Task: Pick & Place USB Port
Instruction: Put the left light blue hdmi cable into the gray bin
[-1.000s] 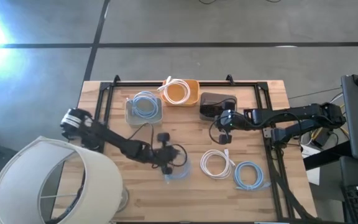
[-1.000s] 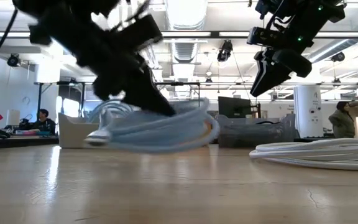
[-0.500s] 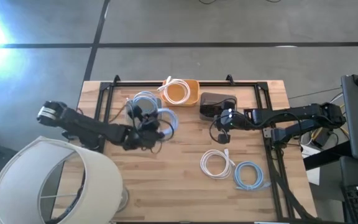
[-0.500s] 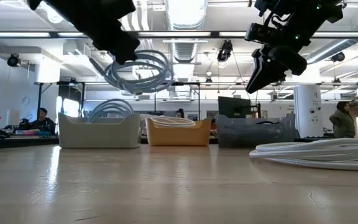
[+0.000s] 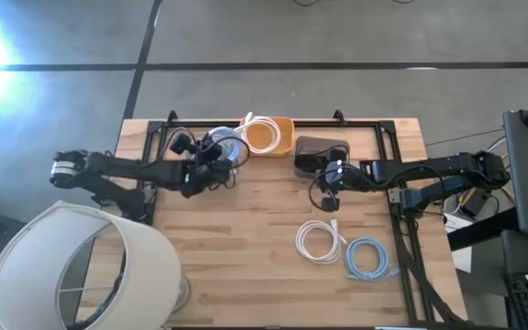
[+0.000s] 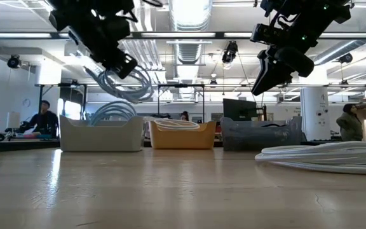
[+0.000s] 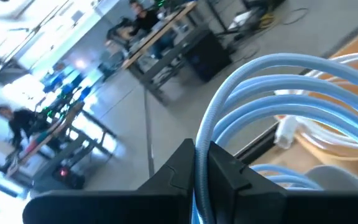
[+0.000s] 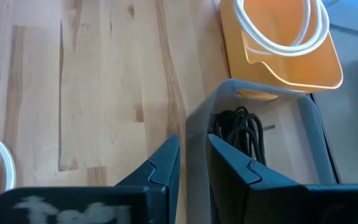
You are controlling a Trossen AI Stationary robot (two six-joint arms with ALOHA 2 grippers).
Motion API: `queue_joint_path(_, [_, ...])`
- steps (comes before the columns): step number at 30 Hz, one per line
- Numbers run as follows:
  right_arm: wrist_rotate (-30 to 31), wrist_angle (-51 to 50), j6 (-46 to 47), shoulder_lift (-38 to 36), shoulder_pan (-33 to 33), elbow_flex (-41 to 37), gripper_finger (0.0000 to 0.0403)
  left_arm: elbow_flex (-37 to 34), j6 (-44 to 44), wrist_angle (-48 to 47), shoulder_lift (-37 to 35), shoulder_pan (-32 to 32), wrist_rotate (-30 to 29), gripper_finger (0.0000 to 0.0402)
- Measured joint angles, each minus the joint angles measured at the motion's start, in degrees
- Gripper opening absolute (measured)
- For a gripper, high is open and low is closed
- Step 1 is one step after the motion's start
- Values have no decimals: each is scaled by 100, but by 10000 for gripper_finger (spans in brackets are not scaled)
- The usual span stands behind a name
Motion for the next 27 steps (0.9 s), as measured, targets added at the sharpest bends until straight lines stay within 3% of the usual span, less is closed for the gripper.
queue_joint_path(13, [1,28,7,0,0,-23,83,-1157,-1326,281,10,507,105,35])
queue_joint_path(23, [-6,210,-43,0,0,-24,106,-1565,-1425,507,10,509,302,95])
queue_joint_path(27, [-497,214,-40,0,2,-26,118,-1582,-1550,513,10,509,390,125])
